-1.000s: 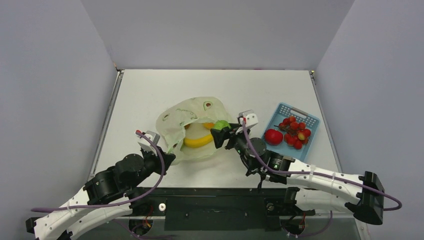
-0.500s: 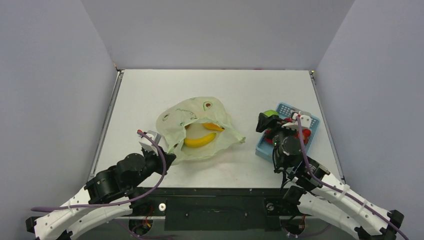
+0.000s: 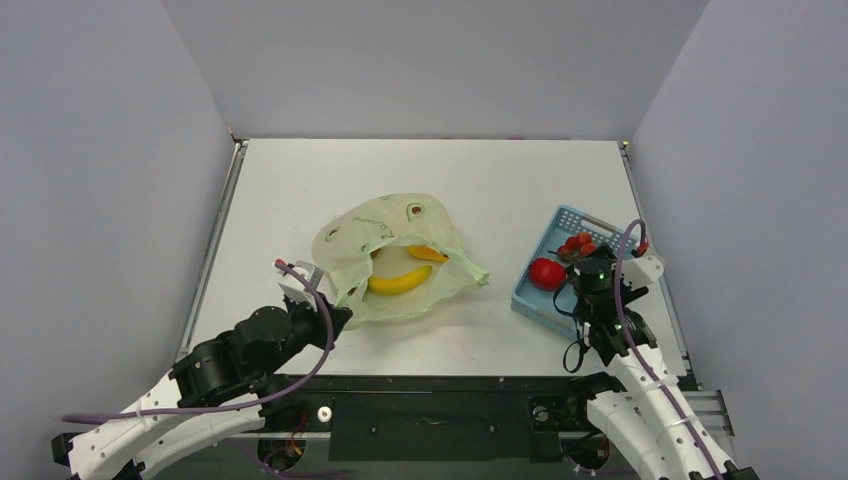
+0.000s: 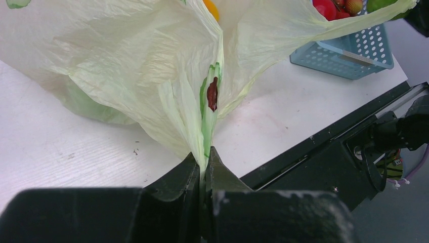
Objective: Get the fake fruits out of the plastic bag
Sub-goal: Place the fake fruit in the bin.
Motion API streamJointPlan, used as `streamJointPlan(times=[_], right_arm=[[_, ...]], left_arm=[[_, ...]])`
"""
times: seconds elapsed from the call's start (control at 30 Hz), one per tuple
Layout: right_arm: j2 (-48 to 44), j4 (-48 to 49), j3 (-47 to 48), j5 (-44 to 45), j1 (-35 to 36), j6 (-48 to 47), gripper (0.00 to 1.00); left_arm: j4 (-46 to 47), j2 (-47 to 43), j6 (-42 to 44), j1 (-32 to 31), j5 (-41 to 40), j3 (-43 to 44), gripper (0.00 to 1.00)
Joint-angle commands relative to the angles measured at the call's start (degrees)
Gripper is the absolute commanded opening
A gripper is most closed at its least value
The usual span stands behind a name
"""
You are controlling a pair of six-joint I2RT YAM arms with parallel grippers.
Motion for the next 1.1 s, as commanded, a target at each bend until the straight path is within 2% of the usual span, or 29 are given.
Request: streamJointPlan(times=[0.0,0.17,0.3,0.53,0.6,0.77,0.9,1.07], right_arm=[[-0.1,-4.9,-3.4,-5.7,-2.5,8.7,0.0],[2.6,-3.2,-7.4,-8.6,-2.7,12.9,0.0],[6.8,-0.2,-7.7,-7.5,-3.3,11.9,0.0],[14.4,6.7,-8.6,-13.6,-6.3,9.9,0.15],[15.6,8.5,-9.3,-15.9,-7.5,9.0,0.25],[14.2,11.5,-11.7,-19.2,-9.0,7.5,0.6],[10.0,11.2,-13.0,-17.9,-9.4,7.3,0.73],[6.7,7.3,-10.2,-18.0,-10.1,4.1,0.89]], left_arm=[[2.7,0.7,0.3,-0.3,0.0,0.6,0.0],[2.7,0.7,0.3,-0.3,0.1,0.6,0.0],[2.8,0.5,0.3,-0.3,0.3,0.5,0.0],[2.8,0.2,0.3,-0.3,0.4,0.5,0.0],[2.8,-0.2,0.3,-0.3,0.4,0.5,0.0],[2.9,-0.5,0.4,-0.3,0.5,0.4,0.0],[2.9,-0.4,0.4,-0.3,0.6,0.4,0.0],[2.9,-0.4,0.5,-0.3,0.3,0.4,0.0]])
